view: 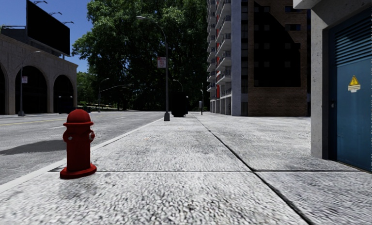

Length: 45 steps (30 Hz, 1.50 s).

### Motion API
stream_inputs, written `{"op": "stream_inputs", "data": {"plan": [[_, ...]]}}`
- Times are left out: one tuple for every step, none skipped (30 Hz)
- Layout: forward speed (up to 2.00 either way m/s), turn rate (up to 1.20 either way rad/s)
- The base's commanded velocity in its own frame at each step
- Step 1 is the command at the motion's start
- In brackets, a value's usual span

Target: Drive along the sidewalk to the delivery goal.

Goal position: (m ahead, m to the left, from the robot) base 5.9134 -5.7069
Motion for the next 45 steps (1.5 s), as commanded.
{"op": "stream_inputs", "data": {"plan": [[2.0,0.0],[2.0,0.0],[2.0,0.0],[2.0,0.0],[2.0,0.0],[2.0,0.0],[2.0,0.0],[2.0,0.0],[2.0,0.0],[2.0,0.0],[2.0,0.0],[2.0,0.0],[2.0,0.0],[2.0,0.0],[2.0,0.0],[2.0,0.0],[2.0,0.0],[2.0,0.0],[2.0,0.0],[1.99,0.0],[1.92,0.0],[1.87,0.0],[1.76,0.0],[1.76,0.0],[1.73,0.0],[1.72,0.0],[1.72,0.0],[1.72,0.0],[1.71,0.0],[1.71,0.0],[1.71,0.0],[1.71,0.0],[1.71,0.0],[1.71,-0.1],[1.71,-0.1],[1.71,-0.41],[1.71,-0.69],[1.71,-0.8],[1.71,-0.84],[1.71,-0.88],[1.71,-0.98],[1.71,-1.01],[1.71,-1.02],[1.71,-1.02],[1.71,-1.05]]}}
